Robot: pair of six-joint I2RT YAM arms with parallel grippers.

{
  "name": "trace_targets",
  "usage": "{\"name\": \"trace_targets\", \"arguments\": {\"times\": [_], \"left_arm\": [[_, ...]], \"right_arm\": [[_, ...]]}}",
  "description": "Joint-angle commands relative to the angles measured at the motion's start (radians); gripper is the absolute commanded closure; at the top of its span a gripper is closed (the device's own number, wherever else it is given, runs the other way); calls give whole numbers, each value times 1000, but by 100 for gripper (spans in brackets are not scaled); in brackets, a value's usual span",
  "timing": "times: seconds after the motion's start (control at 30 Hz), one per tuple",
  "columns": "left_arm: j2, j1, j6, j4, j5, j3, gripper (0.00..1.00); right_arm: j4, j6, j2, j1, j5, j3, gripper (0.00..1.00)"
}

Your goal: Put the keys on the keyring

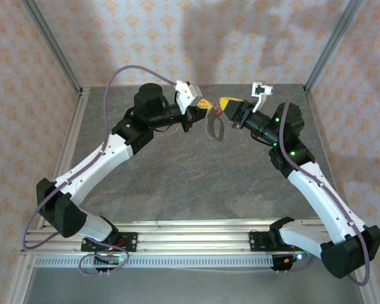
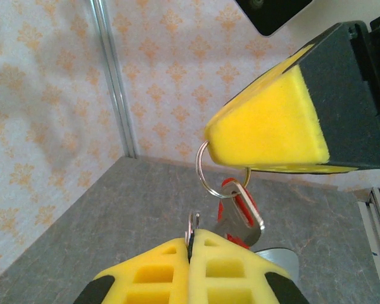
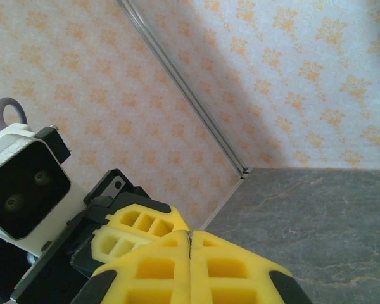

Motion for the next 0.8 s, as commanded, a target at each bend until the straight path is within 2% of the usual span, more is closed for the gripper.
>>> {"name": "trace_targets", "arguments": {"times": [0.0, 0.43, 0.77], "left_arm": [[1, -7, -16, 59, -10, 25, 100], [4, -9, -24, 71, -10, 31, 100], [4, -11, -28, 81, -12, 29, 100]], "right_arm": [[54, 12, -2, 7, -29, 35, 100], [50, 2, 35, 7, -34, 17, 100], [23, -38, 47, 8, 8, 1, 100]]}}
